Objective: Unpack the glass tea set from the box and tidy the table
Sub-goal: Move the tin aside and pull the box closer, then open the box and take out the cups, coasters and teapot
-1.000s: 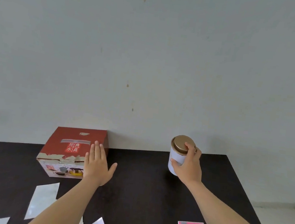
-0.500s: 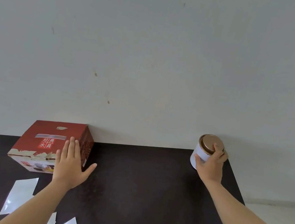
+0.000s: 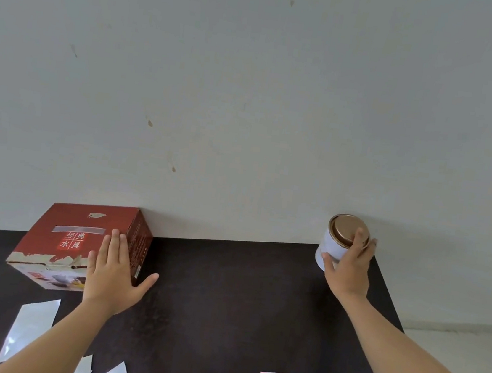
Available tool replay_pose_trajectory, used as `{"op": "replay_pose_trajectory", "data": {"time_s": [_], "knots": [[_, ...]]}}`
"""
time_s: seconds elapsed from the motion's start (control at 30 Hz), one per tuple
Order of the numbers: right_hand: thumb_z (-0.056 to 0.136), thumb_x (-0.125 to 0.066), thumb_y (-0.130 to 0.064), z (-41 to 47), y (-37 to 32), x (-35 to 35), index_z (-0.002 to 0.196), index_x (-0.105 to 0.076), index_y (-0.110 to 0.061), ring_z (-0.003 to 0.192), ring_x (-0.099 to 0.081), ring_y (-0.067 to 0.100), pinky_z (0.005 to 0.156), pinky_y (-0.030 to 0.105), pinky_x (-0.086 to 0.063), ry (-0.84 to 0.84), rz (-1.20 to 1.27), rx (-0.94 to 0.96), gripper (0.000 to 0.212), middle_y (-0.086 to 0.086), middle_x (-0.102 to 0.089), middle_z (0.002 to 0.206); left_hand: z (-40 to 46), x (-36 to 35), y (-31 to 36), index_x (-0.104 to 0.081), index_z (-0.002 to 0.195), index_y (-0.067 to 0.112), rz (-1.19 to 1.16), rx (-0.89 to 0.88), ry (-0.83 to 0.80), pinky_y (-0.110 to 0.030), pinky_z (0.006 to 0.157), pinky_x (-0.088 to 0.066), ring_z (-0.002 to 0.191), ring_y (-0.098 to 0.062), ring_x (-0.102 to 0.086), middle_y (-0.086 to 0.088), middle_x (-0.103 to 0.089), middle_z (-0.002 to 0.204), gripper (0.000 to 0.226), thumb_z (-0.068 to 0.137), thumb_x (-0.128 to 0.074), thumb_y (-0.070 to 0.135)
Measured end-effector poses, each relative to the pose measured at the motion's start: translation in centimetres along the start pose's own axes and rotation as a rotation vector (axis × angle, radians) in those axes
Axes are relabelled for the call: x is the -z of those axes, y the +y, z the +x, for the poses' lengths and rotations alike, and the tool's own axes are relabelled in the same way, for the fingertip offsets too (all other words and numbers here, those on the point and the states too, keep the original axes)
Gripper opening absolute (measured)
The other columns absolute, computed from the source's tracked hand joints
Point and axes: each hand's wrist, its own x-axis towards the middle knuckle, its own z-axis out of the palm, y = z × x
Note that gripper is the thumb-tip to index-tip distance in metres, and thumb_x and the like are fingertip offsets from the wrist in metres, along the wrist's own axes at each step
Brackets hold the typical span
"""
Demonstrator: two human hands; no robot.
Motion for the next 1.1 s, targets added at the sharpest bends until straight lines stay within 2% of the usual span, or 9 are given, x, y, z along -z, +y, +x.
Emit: {"op": "replay_pose_trajectory", "data": {"time_s": [0.13, 0.4, 0.47, 0.57, 0.67, 0.77, 0.87, 1.0, 1.1], "knots": [[0.083, -0.07, -0.031, -1.2, -1.0, 1.2, 0.15, 0.011, -0.022, 0.141, -0.018, 0.048, 0.096, 0.05, -0.045, -0.012, -0.054, -0.027, 0.105, 0.026, 0.008, 0.156, 0.1, 0.3, -0.1, -0.012, 0.149, 0.001, -0.01, -0.015, 0.0, -0.05, 0.113, -0.008, 0.146, -0.032, -0.004, -0.016, -0.007, 0.158, 0.121, 0.067, -0.014, 0.089], [0.085, -0.068, -0.034, -6.3, -7.5, 2.7, 0.151, 0.002, -0.023, 0.144, -0.011, 0.041, 0.097, 0.048, -0.045, 0.008, -0.074, 0.02, 0.096, 0.023, 0.005, 0.156, -0.2, 2.7, -0.4, 0.002, 0.15, 0.004, -0.129, -0.05, -0.115, -0.046, 0.116, -0.001, 0.146, -0.029, 0.008, -0.014, 0.008, 0.158, 0.116, 0.07, -0.013, 0.087], [0.087, -0.064, -0.037, -8.1, -10.2, 2.3, 0.151, 0.003, -0.026, 0.145, -0.011, 0.039, 0.096, 0.048, -0.047, -0.002, -0.095, 0.035, 0.093, 0.02, 0.004, 0.156, 0.1, 3.4, -0.7, 0.002, 0.15, 0.006, -0.232, -0.056, -0.183, -0.046, 0.116, 0.0, 0.145, -0.028, 0.01, -0.013, 0.011, 0.158, 0.109, 0.074, -0.017, 0.082], [0.09, -0.059, -0.039, -11.4, -15.2, 0.8, 0.151, 0.005, -0.024, 0.145, -0.013, 0.036, 0.098, 0.042, -0.046, -0.03, -0.114, 0.068, 0.089, 0.018, 0.009, 0.158, 0.5, 4.8, -2.2, -0.008, 0.15, 0.006, -0.487, -0.095, -0.252, -0.048, 0.117, -0.003, 0.146, -0.026, 0.007, -0.011, 0.006, 0.159, 0.095, 0.085, -0.031, 0.071], [0.092, -0.056, -0.039, -14.5, -20.6, -1.7, 0.151, 0.004, -0.023, 0.147, -0.007, 0.034, 0.102, 0.041, -0.043, -0.078, -0.107, 0.151, 0.085, 0.015, 0.011, 0.158, 0.2, 5.7, -5.1, -0.016, 0.15, 0.009, -0.604, -0.2, -0.203, -0.045, 0.118, -0.011, 0.146, -0.024, -0.003, -0.006, -0.003, 0.16, 0.082, 0.091, -0.04, 0.06], [0.094, -0.053, -0.038, -17.6, -26.0, -4.7, 0.151, 0.001, -0.022, 0.147, -0.004, 0.032, 0.105, 0.04, -0.042, -0.134, -0.074, 0.231, 0.081, 0.013, 0.009, 0.159, -0.3, 5.6, -8.8, -0.021, 0.149, 0.011, -0.575, -0.266, -0.117, -0.041, 0.117, -0.013, 0.146, -0.023, -0.008, -0.005, -0.012, 0.159, 0.075, 0.092, -0.044, 0.054], [0.094, -0.053, -0.036, -20.3, -30.9, -7.9, 0.151, -0.005, -0.019, 0.148, -0.004, 0.029, 0.109, 0.039, -0.037, -0.192, -0.04, 0.336, 0.076, 0.013, 0.004, 0.16, -0.3, 5.3, -12.7, -0.022, 0.148, 0.013, -0.487, -0.283, -0.072, -0.045, 0.116, -0.009, 0.146, -0.024, -0.009, -0.005, -0.015, 0.158, 0.072, 0.091, -0.047, 0.05], [0.095, -0.052, -0.034, -23.3, -35.7, -11.6, 0.15, -0.013, -0.019, 0.147, -0.009, 0.023, 0.111, 0.036, -0.03, -0.283, -0.01, 0.438, 0.069, 0.008, -0.008, 0.16, 0.1, 4.9, -17.6, -0.005, 0.151, 0.017, -0.401, -0.226, -0.105, -0.048, 0.116, -0.007, 0.146, -0.027, 0.0, -0.005, 0.0, 0.16, 0.086, 0.088, -0.051, 0.055], [0.096, -0.051, -0.031, -24.7, -37.5, -13.8, 0.15, -0.018, -0.02, 0.148, -0.005, 0.021, 0.114, 0.038, -0.027, -0.381, -0.054, 0.501, 0.064, 0.004, -0.01, 0.16, 0.4, 4.4, -19.8, 0.005, 0.151, 0.016, -0.351, -0.242, -0.169, -0.049, 0.115, -0.004, 0.146, -0.026, 0.009, -0.005, 0.011, 0.159, 0.09, 0.09, -0.051, 0.052]]}}
